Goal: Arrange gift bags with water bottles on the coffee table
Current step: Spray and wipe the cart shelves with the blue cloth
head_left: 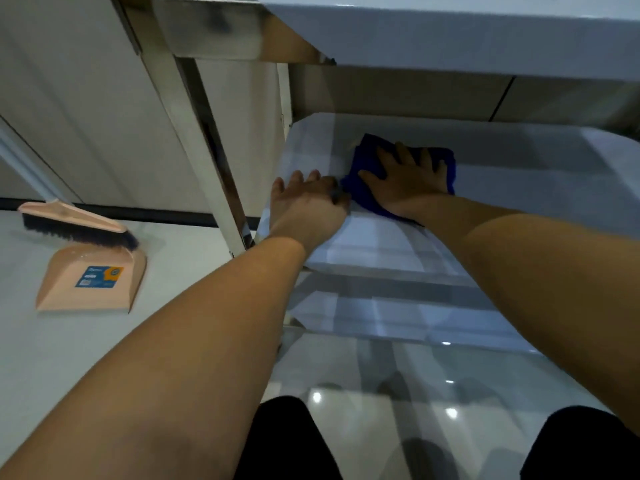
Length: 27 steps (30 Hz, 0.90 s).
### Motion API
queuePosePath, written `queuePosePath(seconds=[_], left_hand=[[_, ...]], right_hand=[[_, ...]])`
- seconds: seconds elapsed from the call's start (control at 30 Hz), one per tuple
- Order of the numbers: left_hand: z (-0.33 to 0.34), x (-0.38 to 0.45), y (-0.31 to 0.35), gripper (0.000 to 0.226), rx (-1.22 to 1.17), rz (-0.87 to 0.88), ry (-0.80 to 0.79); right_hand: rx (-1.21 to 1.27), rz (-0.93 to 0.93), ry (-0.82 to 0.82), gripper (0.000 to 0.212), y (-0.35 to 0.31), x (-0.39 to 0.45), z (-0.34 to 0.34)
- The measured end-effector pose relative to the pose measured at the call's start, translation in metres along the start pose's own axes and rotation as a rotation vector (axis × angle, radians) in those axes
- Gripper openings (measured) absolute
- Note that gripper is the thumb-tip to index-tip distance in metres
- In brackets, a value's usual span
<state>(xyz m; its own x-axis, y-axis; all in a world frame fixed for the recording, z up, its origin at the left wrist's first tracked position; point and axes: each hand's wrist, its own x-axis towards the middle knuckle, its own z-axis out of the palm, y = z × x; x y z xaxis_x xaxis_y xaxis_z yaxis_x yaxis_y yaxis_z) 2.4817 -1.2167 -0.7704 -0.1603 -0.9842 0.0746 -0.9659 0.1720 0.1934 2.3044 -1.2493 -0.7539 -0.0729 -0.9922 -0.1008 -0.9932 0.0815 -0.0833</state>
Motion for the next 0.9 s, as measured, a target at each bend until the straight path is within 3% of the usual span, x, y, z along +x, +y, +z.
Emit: queuePosePath(seconds=[0.37,0.53,0.73,0.9], left_hand=[[-0.016,-0.005,0.013,0.049,0.021,-0.067,-0.072],[-0.018,0.006,0.054,0.043,0.057,-0.138,-0.089],[0.010,0.012,0.123,0.048,-0.073,0.057,-0.082],[0.024,0.023,0.126,0.045,-0.038,0.079,-0.081]], right_hand=[[0.023,0.014,-0.007,0.070,0.023,-0.127,0.000],[0.037,0.038,0.030,0.068,0.057,-0.158,0.006],[0.019,0.156,0.055,0.067,0.103,-0.136,0.005],[0.011,0.114,0.089,0.069,0.103,-0.094,0.004]])
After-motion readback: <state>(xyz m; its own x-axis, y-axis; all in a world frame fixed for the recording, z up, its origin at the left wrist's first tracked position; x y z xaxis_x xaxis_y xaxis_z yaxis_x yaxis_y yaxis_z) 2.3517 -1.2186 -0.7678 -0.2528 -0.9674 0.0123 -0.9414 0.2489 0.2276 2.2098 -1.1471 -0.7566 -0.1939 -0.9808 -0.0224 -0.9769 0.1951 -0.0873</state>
